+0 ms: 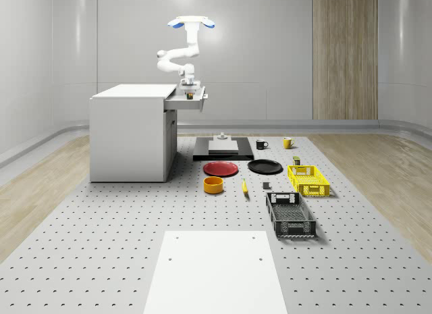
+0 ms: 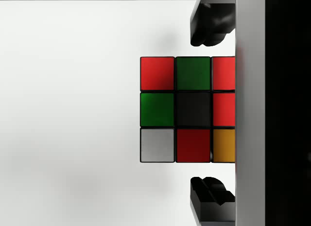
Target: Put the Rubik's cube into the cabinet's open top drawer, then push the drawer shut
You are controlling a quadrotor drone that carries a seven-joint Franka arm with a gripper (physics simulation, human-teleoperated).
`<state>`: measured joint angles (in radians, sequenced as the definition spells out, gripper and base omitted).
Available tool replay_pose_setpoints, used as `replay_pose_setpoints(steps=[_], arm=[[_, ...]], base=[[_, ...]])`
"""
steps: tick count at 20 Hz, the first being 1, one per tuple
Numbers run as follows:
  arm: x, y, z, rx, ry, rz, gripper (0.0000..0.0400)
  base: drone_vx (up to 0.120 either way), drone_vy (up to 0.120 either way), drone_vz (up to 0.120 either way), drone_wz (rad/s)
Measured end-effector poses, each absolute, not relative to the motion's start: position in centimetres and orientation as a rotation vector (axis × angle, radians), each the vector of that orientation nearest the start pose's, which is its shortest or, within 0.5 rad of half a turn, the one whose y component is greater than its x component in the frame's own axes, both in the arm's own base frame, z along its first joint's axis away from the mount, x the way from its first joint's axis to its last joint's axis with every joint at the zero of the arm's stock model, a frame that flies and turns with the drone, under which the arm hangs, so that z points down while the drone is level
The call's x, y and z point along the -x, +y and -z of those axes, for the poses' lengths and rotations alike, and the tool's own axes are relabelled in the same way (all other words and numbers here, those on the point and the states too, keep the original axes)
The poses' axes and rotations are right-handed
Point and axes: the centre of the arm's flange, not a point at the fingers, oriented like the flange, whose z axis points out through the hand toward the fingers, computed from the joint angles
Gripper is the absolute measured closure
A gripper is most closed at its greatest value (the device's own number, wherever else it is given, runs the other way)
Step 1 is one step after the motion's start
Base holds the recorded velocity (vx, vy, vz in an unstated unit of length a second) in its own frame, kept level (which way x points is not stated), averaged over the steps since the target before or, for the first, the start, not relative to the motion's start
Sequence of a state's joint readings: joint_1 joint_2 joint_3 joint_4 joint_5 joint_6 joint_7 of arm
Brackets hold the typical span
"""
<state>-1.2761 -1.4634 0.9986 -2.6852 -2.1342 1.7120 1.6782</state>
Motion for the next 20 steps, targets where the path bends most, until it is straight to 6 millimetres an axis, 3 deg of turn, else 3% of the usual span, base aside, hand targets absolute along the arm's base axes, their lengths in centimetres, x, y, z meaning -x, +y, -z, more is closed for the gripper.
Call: replay_pose_setpoints(steps=[8,15,20], arm=[[-32.0,0.0,-59.8,0.000,-0.002,-0.786,0.0000],[-32.0,0.0,-59.5,0.000,-0.002,-0.786,0.0000],[-32.0,0.0,-59.4,0.000,-0.002,-0.786,0.0000]], base=[[0.000,0.000,0.120,0.000],[-0.120,0.114,0.120,0.000],[0.000,0.096,0.008,0.000]])
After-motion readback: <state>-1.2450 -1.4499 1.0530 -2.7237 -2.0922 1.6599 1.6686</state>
